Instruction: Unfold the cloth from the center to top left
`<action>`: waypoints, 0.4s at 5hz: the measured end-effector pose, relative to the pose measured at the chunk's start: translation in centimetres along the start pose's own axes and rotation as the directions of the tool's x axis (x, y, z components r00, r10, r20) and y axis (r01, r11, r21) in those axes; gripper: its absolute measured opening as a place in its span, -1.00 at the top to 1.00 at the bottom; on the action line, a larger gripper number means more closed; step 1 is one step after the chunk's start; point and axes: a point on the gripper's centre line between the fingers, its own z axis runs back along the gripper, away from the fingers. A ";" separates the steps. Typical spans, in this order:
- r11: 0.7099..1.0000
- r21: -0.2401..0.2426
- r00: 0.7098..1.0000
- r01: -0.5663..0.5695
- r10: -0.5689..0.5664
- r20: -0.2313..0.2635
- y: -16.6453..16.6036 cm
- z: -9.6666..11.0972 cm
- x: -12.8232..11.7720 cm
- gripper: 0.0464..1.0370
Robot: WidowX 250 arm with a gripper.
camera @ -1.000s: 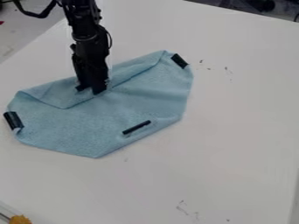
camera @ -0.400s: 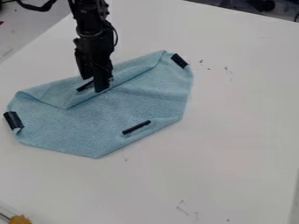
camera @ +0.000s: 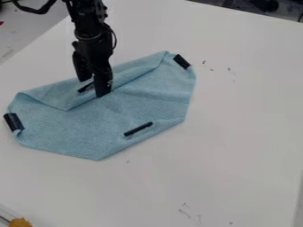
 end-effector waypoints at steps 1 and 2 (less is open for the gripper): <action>1.000 -0.001 1.000 0.001 -0.001 0.000 0.3 0.0 -0.3 -0.81; 1.000 -0.004 1.000 -0.002 0.002 0.003 0.6 0.0 -0.5 -0.37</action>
